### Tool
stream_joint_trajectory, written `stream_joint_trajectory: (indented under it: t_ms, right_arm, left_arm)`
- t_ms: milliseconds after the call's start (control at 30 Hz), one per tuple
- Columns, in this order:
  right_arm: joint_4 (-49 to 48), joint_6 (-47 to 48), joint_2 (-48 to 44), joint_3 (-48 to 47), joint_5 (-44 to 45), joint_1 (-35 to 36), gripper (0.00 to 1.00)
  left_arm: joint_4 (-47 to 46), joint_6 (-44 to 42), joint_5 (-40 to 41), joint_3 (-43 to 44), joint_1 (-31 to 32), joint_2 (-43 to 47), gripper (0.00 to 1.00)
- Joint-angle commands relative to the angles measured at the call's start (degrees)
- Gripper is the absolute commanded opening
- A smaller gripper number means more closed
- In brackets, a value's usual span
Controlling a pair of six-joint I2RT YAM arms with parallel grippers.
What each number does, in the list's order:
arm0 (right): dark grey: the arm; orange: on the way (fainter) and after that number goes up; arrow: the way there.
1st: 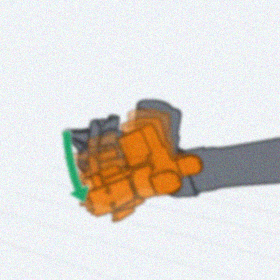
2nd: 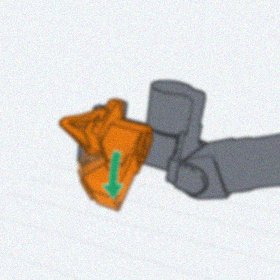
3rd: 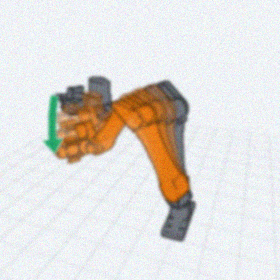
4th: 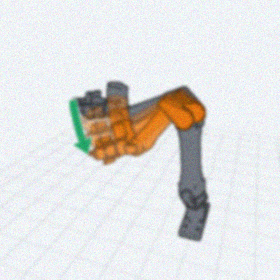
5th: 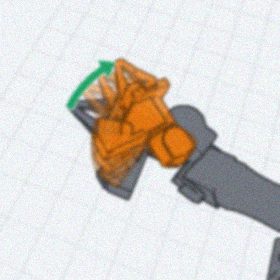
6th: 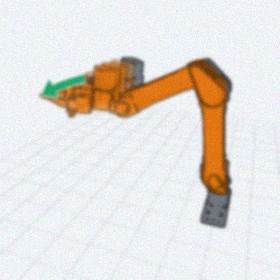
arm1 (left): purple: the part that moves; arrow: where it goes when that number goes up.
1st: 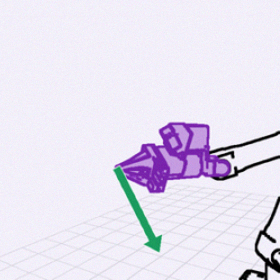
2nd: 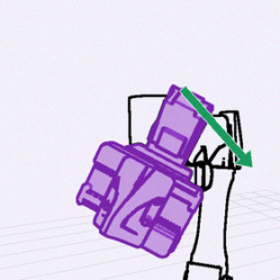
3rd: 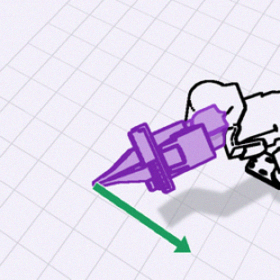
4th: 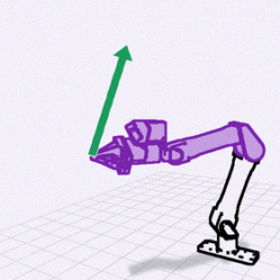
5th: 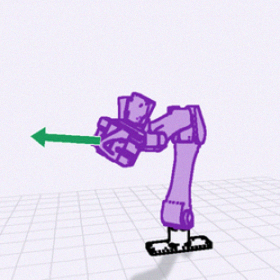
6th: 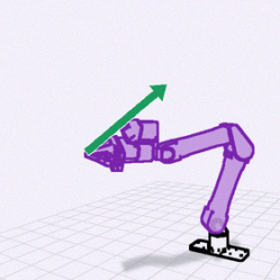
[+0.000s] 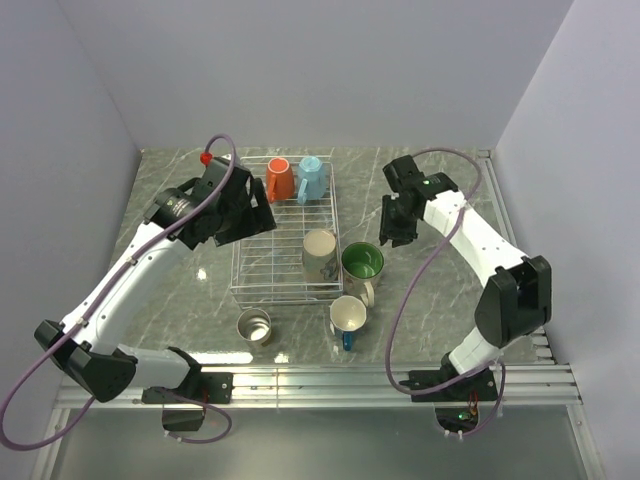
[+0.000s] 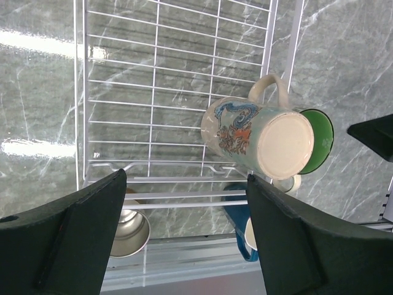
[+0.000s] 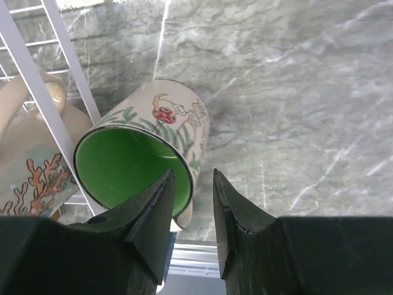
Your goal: Load the cups into the dish rack
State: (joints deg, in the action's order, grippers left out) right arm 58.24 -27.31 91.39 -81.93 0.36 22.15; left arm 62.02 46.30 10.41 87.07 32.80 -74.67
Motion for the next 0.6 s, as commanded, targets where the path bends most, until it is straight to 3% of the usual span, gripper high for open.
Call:
stream_joint_trajectory:
  t_ms: [0,433,533,567]
  right_arm:
    - [-3.0,0.9,1.4,1.2,-0.2,1.3,0.39]
    - [-6.9,2.1,8.2,4.8,1.2,4.5,0.37]
    - [-7.6,1.7,10.0,5.2,1.6,5.0,0.29]
    - [-7.7,1.6,10.3,5.3,1.6,5.0,0.16]
  left_arm:
    - [0.1,0.1,0.5,2.8,0.1,-0.6,0.85]
    - [-1.6,0.0,-0.6,1.0,0.1,-1.0,0.85]
    - [-1.5,-0.2,-0.6,1.0,0.2,-0.8,0.85]
    - [-1.4,-0.1,-0.5,1.0,0.1,-0.6,0.85]
